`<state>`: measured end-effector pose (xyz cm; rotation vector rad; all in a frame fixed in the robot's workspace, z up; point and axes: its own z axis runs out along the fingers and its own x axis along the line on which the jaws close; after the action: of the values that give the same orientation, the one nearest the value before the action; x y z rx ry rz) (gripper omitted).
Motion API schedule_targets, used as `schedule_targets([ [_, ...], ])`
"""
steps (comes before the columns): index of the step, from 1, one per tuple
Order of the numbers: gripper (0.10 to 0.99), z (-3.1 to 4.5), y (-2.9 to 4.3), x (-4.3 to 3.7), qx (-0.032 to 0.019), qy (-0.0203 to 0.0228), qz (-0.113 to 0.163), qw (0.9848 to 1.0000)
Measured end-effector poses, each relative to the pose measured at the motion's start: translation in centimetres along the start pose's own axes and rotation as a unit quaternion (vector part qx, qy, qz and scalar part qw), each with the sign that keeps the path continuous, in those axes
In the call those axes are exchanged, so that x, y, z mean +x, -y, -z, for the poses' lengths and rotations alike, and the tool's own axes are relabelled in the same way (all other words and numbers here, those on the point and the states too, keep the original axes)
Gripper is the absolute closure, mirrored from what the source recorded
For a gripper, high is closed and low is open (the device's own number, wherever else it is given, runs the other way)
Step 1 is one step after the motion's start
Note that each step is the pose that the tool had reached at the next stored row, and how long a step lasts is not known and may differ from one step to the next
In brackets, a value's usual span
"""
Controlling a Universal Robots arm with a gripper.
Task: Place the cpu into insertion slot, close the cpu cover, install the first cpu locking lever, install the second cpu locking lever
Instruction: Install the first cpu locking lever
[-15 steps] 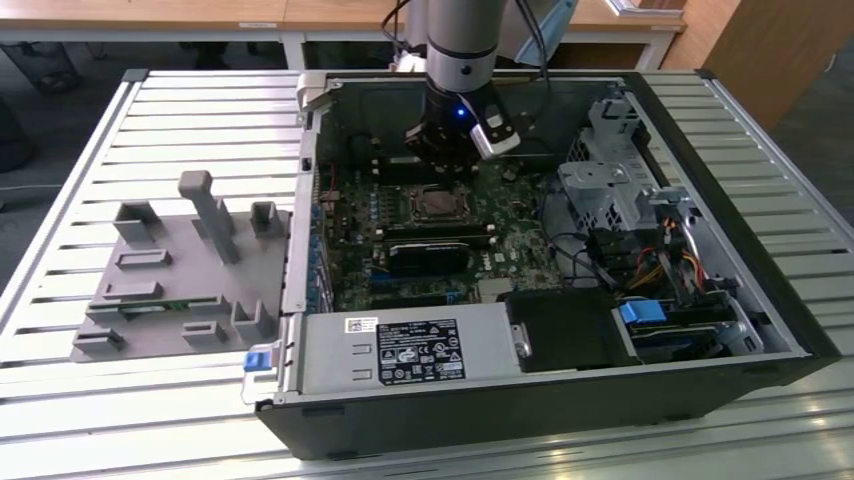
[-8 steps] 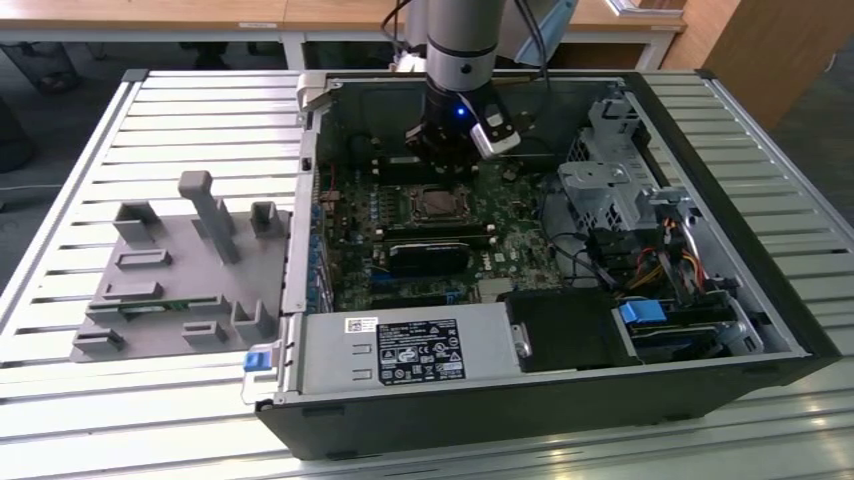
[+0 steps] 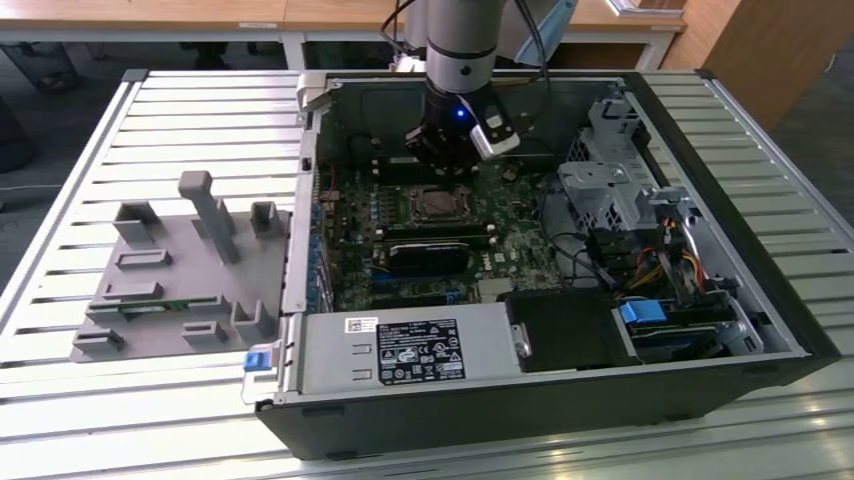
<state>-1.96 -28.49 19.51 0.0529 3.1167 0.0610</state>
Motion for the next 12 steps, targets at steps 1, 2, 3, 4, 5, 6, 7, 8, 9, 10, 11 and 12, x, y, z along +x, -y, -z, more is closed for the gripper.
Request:
schedule_targets([
  [1, 0.98, 0.0, -0.01, 0.0, -0.0014, 0.0, 0.0, 1.0],
  [2, 0.98, 0.0, -0.01, 0.0, -0.0036, 0.0, 0.0, 1.0],
  [3, 0.98, 0.0, -0.01, 0.01, -0.006, -0.0001, 0.0, 1.0],
  [4, 0.98, 0.01, -0.02, 0.01, -0.0081, -0.0003, 0.0, 1.0],
  [5, 0.98, 0.01, -0.02, 0.01, -0.0097, -0.0004, 0.0, 1.0],
  [6, 0.98, 0.02, -0.03, 0.01, -0.0108, -0.0004, 0.0, 0.9999],
  [7, 0.98, 0.06, -0.05, 0.0, -0.0117, -0.0001, 0.0, 0.9999],
  [8, 0.98, 0.14, -0.06, -0.01, -0.0123, 0.0001, 0.0, 0.9999],
  [9, 0.98, 0.25, -0.08, -0.02, -0.0127, 0.0003, 0.0, 0.9999],
  [10, 0.98, 0.43, -0.09, -0.03, -0.0126, 0.0002, 0.0, 0.9999],
  [11, 0.98, 0.69, -0.08, -0.03, -0.012, -0.0001, 0.0, 0.9999],
  [12, 0.98, 1.2, -0.09, -0.03, -0.0118, -0.0002, 0.0, 0.9999],
])
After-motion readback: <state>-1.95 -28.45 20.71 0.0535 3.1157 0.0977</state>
